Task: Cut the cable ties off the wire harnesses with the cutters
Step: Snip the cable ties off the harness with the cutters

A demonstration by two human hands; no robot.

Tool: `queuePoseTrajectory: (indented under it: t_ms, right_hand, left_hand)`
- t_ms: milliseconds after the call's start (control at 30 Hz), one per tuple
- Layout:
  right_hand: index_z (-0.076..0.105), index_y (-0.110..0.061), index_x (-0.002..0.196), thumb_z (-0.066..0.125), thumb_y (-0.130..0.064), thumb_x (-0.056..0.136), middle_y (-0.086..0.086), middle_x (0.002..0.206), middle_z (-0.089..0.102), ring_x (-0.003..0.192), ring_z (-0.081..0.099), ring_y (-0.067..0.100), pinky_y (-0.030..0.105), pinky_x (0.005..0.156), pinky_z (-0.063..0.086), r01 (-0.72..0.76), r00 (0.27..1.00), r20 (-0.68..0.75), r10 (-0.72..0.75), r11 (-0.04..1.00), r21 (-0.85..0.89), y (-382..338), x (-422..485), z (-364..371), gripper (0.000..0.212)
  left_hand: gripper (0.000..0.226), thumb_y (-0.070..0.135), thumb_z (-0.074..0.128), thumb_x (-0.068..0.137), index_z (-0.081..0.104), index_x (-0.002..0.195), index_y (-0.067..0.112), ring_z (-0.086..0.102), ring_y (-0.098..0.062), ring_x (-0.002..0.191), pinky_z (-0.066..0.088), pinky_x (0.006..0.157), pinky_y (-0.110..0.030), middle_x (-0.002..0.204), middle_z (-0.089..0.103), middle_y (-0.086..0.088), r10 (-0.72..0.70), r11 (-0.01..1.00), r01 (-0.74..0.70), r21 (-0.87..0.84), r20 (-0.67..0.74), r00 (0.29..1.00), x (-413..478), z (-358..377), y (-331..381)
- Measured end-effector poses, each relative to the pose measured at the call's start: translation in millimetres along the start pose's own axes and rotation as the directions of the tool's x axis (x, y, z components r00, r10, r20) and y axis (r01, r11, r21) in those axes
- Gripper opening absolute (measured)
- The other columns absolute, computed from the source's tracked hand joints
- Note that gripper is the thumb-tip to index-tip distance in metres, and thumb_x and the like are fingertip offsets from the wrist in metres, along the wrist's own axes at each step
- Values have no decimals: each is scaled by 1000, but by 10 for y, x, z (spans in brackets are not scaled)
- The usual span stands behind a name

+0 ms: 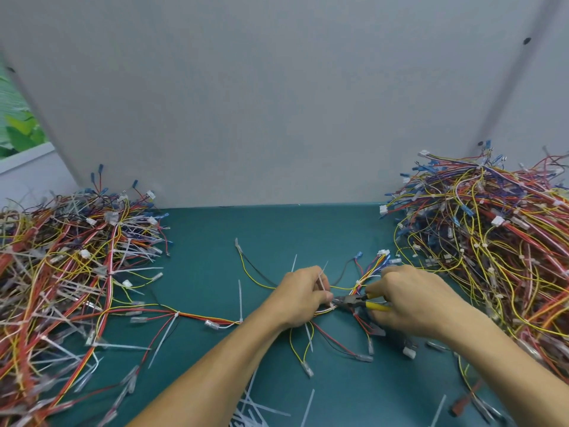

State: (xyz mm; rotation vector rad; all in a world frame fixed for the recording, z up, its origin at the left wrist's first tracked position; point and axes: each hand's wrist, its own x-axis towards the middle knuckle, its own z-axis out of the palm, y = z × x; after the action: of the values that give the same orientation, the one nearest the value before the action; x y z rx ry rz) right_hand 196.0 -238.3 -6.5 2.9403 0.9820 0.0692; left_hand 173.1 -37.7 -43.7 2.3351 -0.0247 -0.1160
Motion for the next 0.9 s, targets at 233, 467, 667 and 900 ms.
queuePoseTrajectory:
  t_ms: [233, 467, 667, 900]
  right_hand:
    - [61, -40, 108, 53, -53, 80, -9, 90, 51, 101, 57, 20, 28, 71, 43, 47, 999, -2, -47, 999, 27, 30, 50, -27, 32]
    - [61, -36, 97, 53, -54, 77, -14, 82, 43, 100, 57, 19, 27, 67, 40, 56, 997, 53, -58, 998, 38, 69, 62, -41, 27]
    - [60, -36, 94, 54, -54, 77, -13, 80, 42, 99, 57, 20, 28, 66, 40, 65, 996, 65, -68, 997, 37, 70, 75, -39, 25]
    - [61, -37, 96, 54, -55, 78, -13, 75, 39, 98, 56, 18, 26, 65, 37, 71, 996, 40, -73, 996, 48, 70, 84, -39, 27]
  left_hand:
    - [17, 25, 66, 87, 56, 73, 28, 51, -7, 69, 40, 64, -24, 75, 61, 7, -20, 1000, 20, -10, 44, 999, 23, -38, -7]
    - [9, 24, 63, 89, 61, 81, 23, 50, -2, 66, 37, 59, -17, 70, 57, 11, -11, 1000, 13, -27, 84, 996, 43, -53, -14]
    - [8, 23, 63, 90, 62, 83, 21, 48, 2, 64, 36, 58, -13, 68, 55, 14, -6, 1000, 9, -29, 89, 996, 59, -55, -11]
    - [8, 22, 63, 90, 66, 88, 15, 47, 2, 62, 34, 55, -11, 67, 54, 12, -2, 1000, 3, -21, 81, 997, 61, -55, -8]
